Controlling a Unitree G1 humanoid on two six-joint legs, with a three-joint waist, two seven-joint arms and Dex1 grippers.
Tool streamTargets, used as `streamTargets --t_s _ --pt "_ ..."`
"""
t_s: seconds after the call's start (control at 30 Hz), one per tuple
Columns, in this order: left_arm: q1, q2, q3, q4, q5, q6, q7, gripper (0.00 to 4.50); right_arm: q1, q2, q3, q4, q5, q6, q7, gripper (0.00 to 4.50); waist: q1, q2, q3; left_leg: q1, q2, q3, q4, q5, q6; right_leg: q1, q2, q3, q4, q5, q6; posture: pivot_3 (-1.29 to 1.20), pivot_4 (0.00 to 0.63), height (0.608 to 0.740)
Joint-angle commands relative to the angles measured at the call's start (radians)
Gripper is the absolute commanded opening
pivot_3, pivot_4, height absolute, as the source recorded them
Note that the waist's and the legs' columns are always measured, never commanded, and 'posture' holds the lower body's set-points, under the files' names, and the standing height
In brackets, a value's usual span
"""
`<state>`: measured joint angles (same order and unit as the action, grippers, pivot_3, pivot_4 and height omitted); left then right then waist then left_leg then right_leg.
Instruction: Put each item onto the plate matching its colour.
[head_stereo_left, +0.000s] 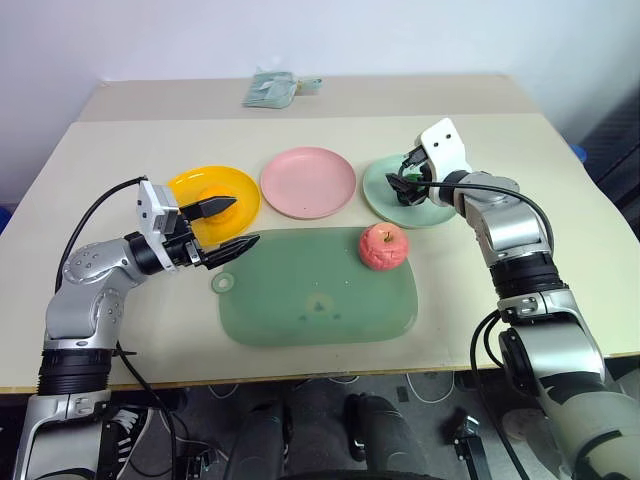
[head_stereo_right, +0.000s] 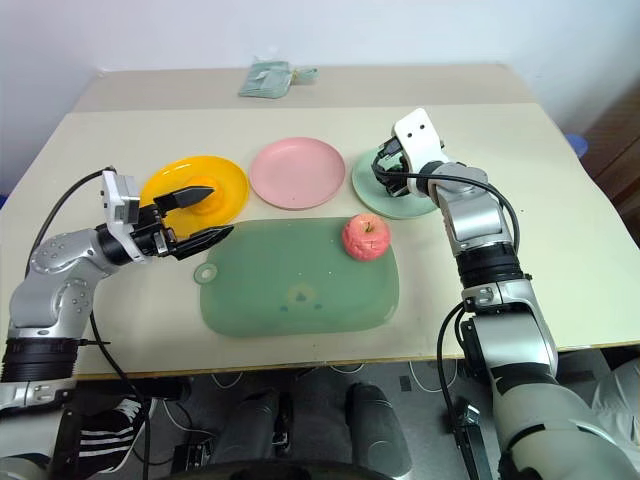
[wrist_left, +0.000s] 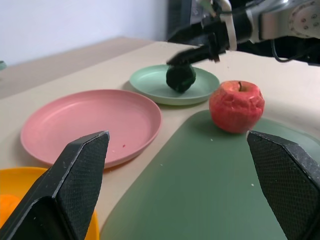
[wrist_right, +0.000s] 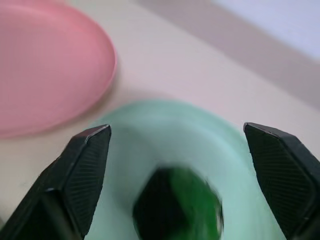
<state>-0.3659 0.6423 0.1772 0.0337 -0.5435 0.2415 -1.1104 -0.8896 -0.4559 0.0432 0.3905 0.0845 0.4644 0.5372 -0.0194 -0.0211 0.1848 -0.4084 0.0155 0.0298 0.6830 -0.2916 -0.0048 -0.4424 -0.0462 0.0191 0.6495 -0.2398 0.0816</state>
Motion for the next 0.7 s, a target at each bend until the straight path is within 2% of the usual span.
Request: streamTargets --t_s 0.03,0.17,0.23,0.33,0.4,0.47,0.7 --pt "0.007 0.018 0.015 -0.061 -0.048 0.026 -0.034 4.50 0.035 -0.009 -0.058 -0.298 0.241 0.204 0.195 4.43 0.001 0.000 0.000 0.000 0.001 0.000 0.000 0.000 0.000 0.000 0.000 0.000 0.000 0.000 0.000 0.00 0.150 0.734" --pt "0.020 0.035 0.015 -0.076 -0.063 0.051 -0.065 4.50 0.117 -0.088 -0.035 -0.509 0.370 0.427 0.287 4.43 0.006 0.000 0.000 0.000 0.001 -0.001 0.000 0.000 0.000 0.001 -0.001 -0.001 0.000 0.000 0.000 0.00 0.150 0.734" --pt "0.027 0.043 0.016 -0.084 -0.075 0.066 -0.081 4.50 0.150 -0.138 -0.005 -0.572 0.389 0.478 0.319 4.43 0.010 0.000 0.000 0.000 0.000 -0.001 0.000 0.000 0.000 0.002 -0.001 -0.002 -0.001 0.000 0.000 0.00 0.150 0.734" --pt "0.040 0.060 0.009 -0.087 -0.073 0.073 -0.108 4.50 0.201 -0.214 0.081 -0.591 0.288 0.408 0.309 4.43 0.006 0.000 0.000 0.000 -0.001 -0.001 0.002 0.000 0.000 0.003 -0.002 -0.001 -0.002 0.000 -0.001 0.00 0.150 0.734" --pt "0.058 0.073 0.001 -0.079 -0.045 0.039 -0.135 4.50 0.205 -0.207 0.071 -0.533 0.274 0.410 0.275 4.43 0.001 0.000 0.000 0.001 -0.001 -0.001 0.002 0.000 0.000 0.003 -0.001 -0.001 -0.002 -0.001 -0.001 0.00 0.150 0.734" --pt "0.072 0.085 -0.002 -0.073 -0.035 0.027 -0.154 4.50 0.231 -0.243 0.108 -0.532 0.246 0.387 0.306 4.43 0.001 0.000 0.000 0.001 0.000 0.000 0.002 0.000 0.000 0.002 0.000 0.000 -0.001 0.000 -0.001 0.00 0.150 0.734" --pt "0.073 0.089 0.004 -0.066 -0.034 0.021 -0.164 4.50 0.269 -0.262 0.163 -0.528 0.220 0.370 0.342 4.43 0.004 0.000 0.000 0.001 0.000 0.000 0.001 0.000 0.000 0.002 0.001 0.000 -0.001 0.000 0.000 0.00 0.150 0.734"
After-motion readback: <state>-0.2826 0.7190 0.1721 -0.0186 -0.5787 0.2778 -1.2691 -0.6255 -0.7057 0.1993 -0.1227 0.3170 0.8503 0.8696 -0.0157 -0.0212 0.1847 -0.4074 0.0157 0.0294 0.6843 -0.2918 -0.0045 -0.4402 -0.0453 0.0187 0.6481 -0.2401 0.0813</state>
